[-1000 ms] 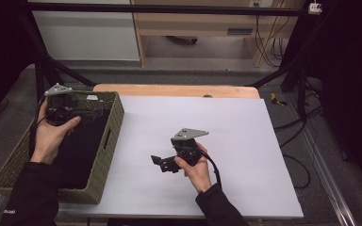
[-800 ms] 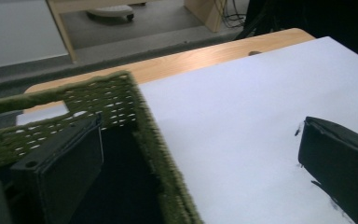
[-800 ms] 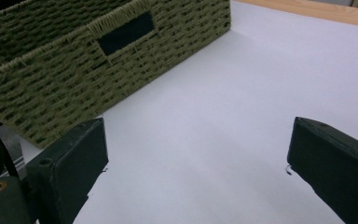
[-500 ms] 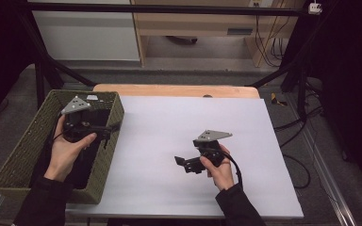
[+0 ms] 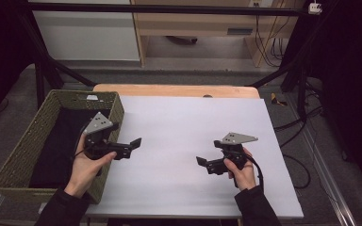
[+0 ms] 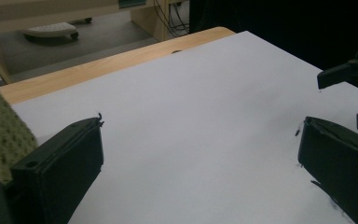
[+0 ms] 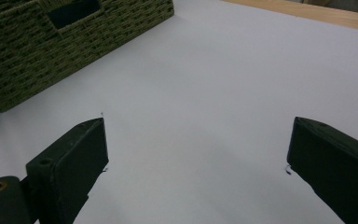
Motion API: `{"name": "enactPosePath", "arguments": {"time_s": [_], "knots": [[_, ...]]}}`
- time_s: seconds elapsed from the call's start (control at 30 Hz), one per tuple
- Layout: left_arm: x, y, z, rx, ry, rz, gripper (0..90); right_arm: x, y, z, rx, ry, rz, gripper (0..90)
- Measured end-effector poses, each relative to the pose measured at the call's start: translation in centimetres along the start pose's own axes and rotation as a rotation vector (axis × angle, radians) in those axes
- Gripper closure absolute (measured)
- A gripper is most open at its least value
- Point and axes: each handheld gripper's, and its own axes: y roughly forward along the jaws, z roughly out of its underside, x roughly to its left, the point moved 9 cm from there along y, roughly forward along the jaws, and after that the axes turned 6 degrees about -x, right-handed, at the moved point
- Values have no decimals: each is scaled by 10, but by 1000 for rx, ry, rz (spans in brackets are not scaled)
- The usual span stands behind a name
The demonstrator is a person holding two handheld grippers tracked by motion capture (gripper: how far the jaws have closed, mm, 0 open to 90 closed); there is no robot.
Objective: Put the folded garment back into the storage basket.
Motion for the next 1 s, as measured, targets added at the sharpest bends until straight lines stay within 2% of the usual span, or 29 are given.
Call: {"name": "enactPosePath", "arguments": {"time_s": [0.07,0.2,0.3,0.33,0.37,0.4,0.47,0.53,0.57,0.6,0.77,1.0], "knots": [[-11,6,7,0,-3,30,0,-5,-5,4,6,4,8,52],[-22,18,22,22,4,49,0,-16,-12,15,21,7,24,51],[-26,23,31,42,13,43,0,-21,-16,20,22,11,29,51],[-29,28,39,56,24,38,2,-26,-20,25,29,13,31,50],[-29,28,39,56,24,38,3,-26,-20,25,29,13,31,50],[-34,33,47,52,6,56,7,-31,-23,29,30,16,33,50],[-37,36,52,57,-8,71,9,-35,-26,34,30,19,32,50],[-41,45,68,85,18,74,9,-40,-29,39,29,13,34,51],[-41,45,68,85,18,74,9,-42,-31,42,27,12,35,51],[-44,49,75,94,13,94,9,-44,-32,45,32,13,37,51],[-48,55,89,114,31,119,9,-52,-39,59,41,26,50,51],[-48,62,111,138,14,129,9,-55,-41,73,59,21,38,51]]}}
